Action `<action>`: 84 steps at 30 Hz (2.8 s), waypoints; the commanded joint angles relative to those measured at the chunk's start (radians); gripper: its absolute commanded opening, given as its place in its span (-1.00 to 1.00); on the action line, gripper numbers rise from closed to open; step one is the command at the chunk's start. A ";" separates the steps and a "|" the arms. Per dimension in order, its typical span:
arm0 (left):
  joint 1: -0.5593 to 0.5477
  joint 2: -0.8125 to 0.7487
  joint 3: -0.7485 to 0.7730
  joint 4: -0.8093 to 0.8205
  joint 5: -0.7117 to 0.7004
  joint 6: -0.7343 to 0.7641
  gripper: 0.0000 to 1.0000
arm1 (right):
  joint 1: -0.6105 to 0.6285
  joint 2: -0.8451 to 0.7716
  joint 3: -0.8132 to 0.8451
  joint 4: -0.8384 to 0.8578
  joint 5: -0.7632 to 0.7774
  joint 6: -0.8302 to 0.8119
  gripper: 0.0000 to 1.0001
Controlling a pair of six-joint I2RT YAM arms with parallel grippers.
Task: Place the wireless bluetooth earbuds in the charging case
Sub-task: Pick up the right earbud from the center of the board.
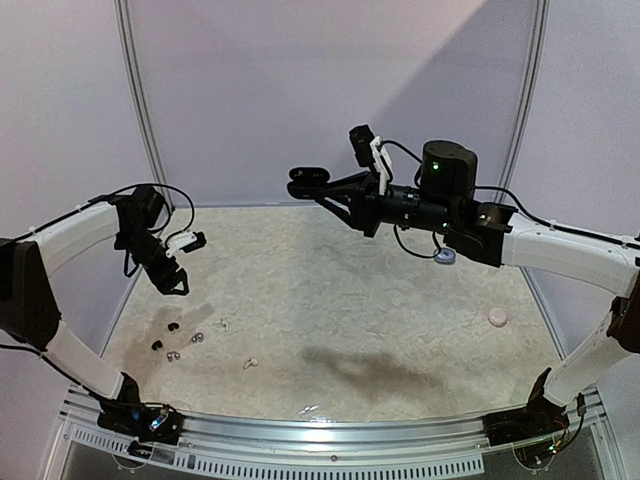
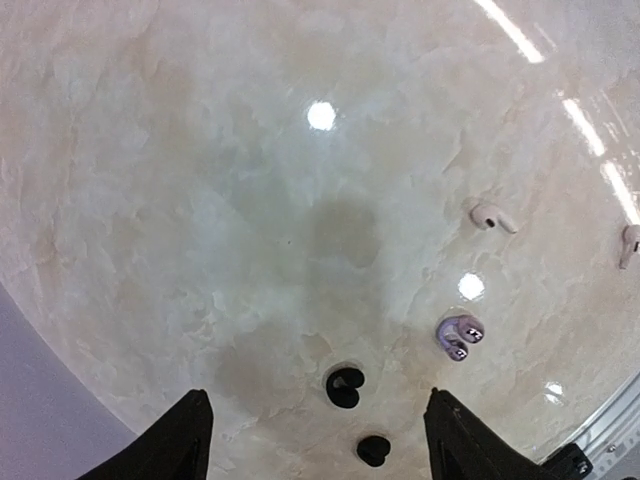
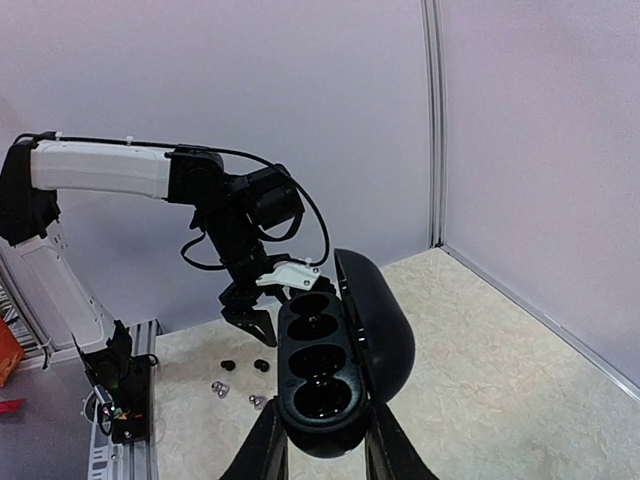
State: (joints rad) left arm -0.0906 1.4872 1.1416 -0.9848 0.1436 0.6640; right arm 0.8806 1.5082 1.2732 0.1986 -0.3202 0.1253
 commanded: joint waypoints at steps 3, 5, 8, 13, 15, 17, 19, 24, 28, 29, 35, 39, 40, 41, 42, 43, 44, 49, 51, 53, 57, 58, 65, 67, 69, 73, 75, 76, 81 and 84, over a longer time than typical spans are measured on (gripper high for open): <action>0.052 0.158 0.045 0.011 -0.066 -0.151 0.21 | 0.005 0.000 -0.004 -0.028 -0.028 -0.031 -1.00; 0.052 0.206 0.061 0.000 -0.059 -0.171 0.07 | 0.006 0.006 -0.002 -0.032 -0.036 -0.038 -1.00; 0.052 0.250 0.065 0.000 -0.071 -0.177 -0.11 | 0.006 0.010 -0.002 -0.029 -0.042 -0.041 -1.00; 0.059 0.273 0.057 0.009 -0.128 -0.133 -0.23 | 0.006 0.011 -0.003 -0.031 -0.046 -0.043 -1.00; 0.074 0.278 0.051 -0.004 -0.138 -0.123 -0.23 | 0.007 0.013 -0.002 -0.038 -0.045 -0.048 -1.00; 0.090 0.288 0.047 -0.015 -0.138 -0.121 -0.24 | 0.006 0.014 -0.002 -0.043 -0.043 -0.054 -1.00; 0.121 0.291 0.037 -0.022 -0.130 -0.112 -0.25 | 0.007 0.016 -0.002 -0.042 -0.044 -0.059 -1.00; 0.123 0.283 -0.009 -0.031 -0.065 -0.073 -0.15 | 0.006 0.031 0.015 -0.046 -0.047 -0.064 -1.00; 0.123 0.291 -0.034 -0.014 -0.055 -0.070 -0.08 | 0.007 0.045 0.031 -0.049 -0.057 -0.064 -1.00; 0.123 0.296 -0.039 -0.013 -0.061 -0.069 -0.12 | 0.007 0.050 0.037 -0.053 -0.059 -0.064 -1.00; 0.123 0.297 -0.054 0.002 -0.061 -0.053 -0.30 | 0.006 0.056 0.050 -0.063 -0.059 -0.063 -1.00; 0.123 0.297 -0.068 0.001 -0.052 -0.047 -0.34 | 0.007 0.054 0.049 -0.068 -0.050 -0.053 -1.00; 0.124 0.297 -0.076 0.001 -0.052 -0.044 -0.34 | 0.006 0.054 0.049 -0.071 -0.048 -0.051 -1.00; 0.123 0.297 -0.084 0.002 -0.053 -0.042 -0.34 | 0.006 0.052 0.049 -0.073 -0.047 -0.048 -1.00; 0.123 0.295 -0.092 0.006 -0.055 -0.039 -0.34 | 0.007 0.051 0.048 -0.074 -0.045 -0.046 -1.00; 0.123 0.293 -0.098 0.011 -0.059 -0.035 -0.34 | 0.006 0.049 0.046 -0.074 -0.045 -0.046 -1.00; 0.123 0.293 -0.104 0.018 -0.065 -0.032 -0.34 | 0.006 0.049 0.046 -0.074 -0.044 -0.044 -1.00; 0.123 0.305 -0.111 0.024 -0.061 -0.035 -0.40 | 0.006 0.052 0.051 -0.071 -0.043 -0.041 -1.00; 0.123 0.298 -0.117 0.020 -0.052 -0.034 -0.41 | 0.006 0.050 0.051 -0.075 -0.040 -0.039 -1.00; 0.123 0.281 -0.132 0.015 -0.041 -0.025 -0.41 | 0.007 0.048 0.051 -0.079 -0.038 -0.038 -1.00; 0.123 0.242 -0.166 0.014 -0.027 0.000 -0.41 | 0.007 0.045 0.049 -0.085 -0.030 -0.041 -1.00; 0.123 0.237 -0.171 0.012 -0.024 0.004 -0.41 | 0.006 0.046 0.050 -0.084 -0.027 -0.041 -1.00; 0.122 0.220 -0.196 0.003 -0.008 0.006 -0.45 | 0.006 0.046 0.052 -0.088 -0.024 -0.046 -1.00; 0.122 0.221 -0.198 0.001 -0.005 0.007 -0.47 | 0.007 0.047 0.052 -0.090 -0.022 -0.050 -1.00; 0.121 0.225 -0.202 0.002 -0.006 0.008 -0.55 | 0.006 0.046 0.052 -0.092 -0.020 -0.053 -1.00; 0.122 0.233 -0.201 -0.013 0.019 0.009 -0.74 | 0.006 0.043 0.052 -0.103 -0.013 -0.055 -1.00; 0.121 0.233 -0.203 -0.025 0.034 0.011 -0.83 | 0.006 0.041 0.052 -0.110 -0.007 -0.057 -1.00; 0.121 0.234 -0.206 -0.030 0.036 0.012 -0.87 | 0.006 0.040 0.051 -0.112 -0.005 -0.058 -1.00; 0.121 0.231 -0.215 -0.043 0.048 0.017 -1.00 | 0.006 0.034 0.049 -0.120 0.002 -0.065 -1.00; 0.121 0.224 -0.210 -0.051 0.062 0.019 -1.00 | 0.007 0.032 0.049 -0.123 0.006 -0.067 -1.00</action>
State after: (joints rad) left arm 0.0311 1.7000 0.9676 -0.9981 0.1921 0.6704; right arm 0.8833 1.5562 1.2987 0.0929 -0.3332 0.0681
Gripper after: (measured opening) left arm 0.052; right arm 0.240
